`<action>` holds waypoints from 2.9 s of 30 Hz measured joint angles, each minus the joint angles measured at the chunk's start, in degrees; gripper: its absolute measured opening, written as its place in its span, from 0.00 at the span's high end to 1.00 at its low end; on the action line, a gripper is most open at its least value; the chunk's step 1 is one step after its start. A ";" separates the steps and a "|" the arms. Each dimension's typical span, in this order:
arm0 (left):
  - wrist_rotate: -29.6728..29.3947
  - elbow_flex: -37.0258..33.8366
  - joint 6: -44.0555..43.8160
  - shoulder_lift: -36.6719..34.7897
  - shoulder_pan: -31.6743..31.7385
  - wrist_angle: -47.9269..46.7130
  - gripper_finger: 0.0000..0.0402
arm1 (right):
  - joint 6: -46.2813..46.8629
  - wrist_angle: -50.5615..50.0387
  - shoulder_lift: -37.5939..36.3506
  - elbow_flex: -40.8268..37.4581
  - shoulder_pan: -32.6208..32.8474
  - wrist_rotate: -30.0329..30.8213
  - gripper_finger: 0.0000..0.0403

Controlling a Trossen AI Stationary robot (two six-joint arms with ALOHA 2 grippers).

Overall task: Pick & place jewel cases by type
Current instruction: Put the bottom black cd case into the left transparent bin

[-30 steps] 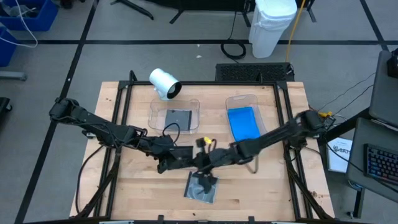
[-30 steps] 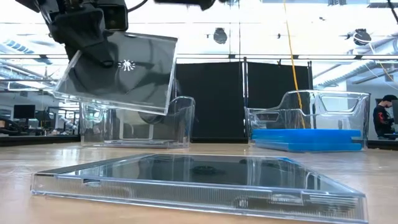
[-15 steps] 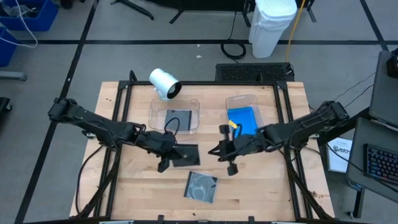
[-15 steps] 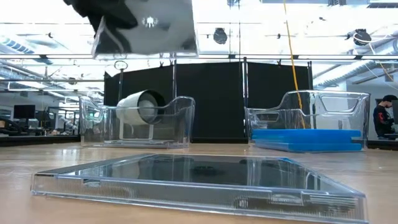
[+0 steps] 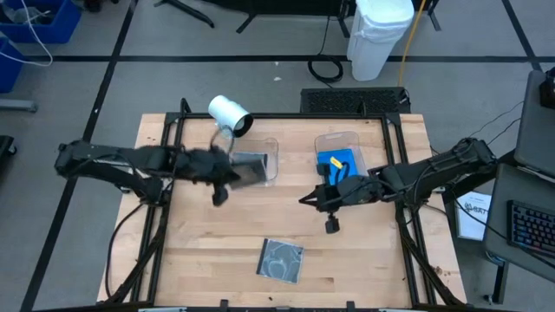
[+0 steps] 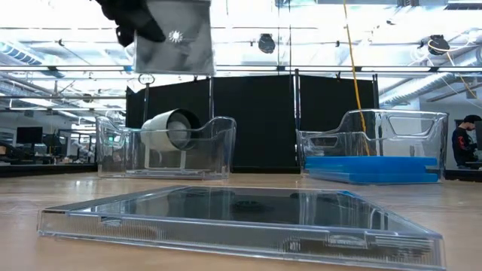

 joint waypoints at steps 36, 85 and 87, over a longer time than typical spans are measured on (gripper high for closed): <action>34.86 -0.05 0.20 21.47 33.59 -8.65 0.93 | 0.19 22.48 -12.38 -22.87 -4.91 4.13 1.00; 26.16 0.30 9.58 20.77 26.77 -8.99 0.25 | 0.11 23.35 -12.34 -22.87 -4.92 4.28 1.00; 22.08 1.17 11.10 20.77 26.24 -9.10 0.25 | 0.11 23.36 -12.34 -22.87 -4.91 4.29 1.00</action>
